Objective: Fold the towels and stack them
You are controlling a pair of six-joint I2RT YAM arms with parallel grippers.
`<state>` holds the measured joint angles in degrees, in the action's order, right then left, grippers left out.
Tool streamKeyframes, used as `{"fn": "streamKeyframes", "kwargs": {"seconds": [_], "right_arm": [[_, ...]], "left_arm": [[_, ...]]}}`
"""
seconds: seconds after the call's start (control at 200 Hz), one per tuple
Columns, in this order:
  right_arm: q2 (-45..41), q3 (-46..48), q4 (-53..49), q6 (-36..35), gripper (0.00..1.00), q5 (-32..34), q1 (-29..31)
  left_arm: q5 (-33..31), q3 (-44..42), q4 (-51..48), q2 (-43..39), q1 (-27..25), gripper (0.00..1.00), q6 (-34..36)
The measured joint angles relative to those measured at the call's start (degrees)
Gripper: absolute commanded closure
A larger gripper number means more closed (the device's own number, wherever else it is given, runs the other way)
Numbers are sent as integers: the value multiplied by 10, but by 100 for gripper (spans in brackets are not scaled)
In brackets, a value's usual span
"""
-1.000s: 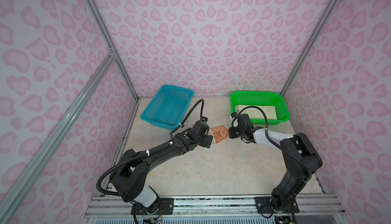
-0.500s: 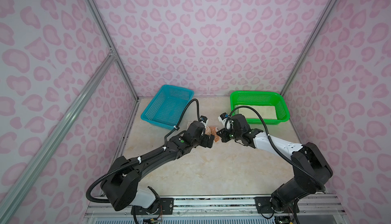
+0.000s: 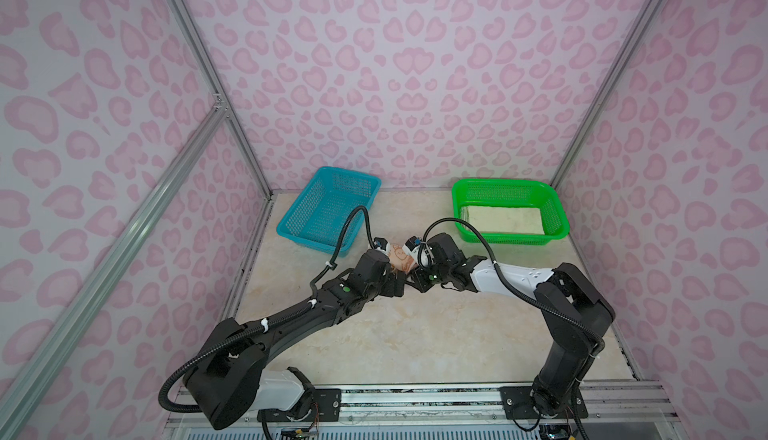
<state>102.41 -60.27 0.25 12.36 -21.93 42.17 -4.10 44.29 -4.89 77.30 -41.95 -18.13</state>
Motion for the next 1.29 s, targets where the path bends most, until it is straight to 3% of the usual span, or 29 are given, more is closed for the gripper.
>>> {"fn": "streamKeyframes", "kwargs": {"seconds": [0.06, 0.37, 0.665, 0.75, 1.09, 1.295], "right_arm": [[1, -11, -3, -4, 55, -4, -5], [-7, -39, -24, -36, 43, -11, -38], [-42, 24, 11, -5, 40, -10, -70], [-59, 52, 24, 13, 35, 3, -84], [-98, 119, 76, 52, 37, 24, -129], [-73, 122, 108, 71, 56, 24, -156]], "left_arm": [[-7, 0, 0, 2, 2, 7, -2], [-9, 10, 1, 33, 3, 9, -4], [12, 74, 3, 68, 3, 10, 10], [24, 97, 2, 85, 3, 10, 18], [36, 199, -23, 177, -33, 11, 48], [26, 227, -30, 205, -34, 11, 57]]}}
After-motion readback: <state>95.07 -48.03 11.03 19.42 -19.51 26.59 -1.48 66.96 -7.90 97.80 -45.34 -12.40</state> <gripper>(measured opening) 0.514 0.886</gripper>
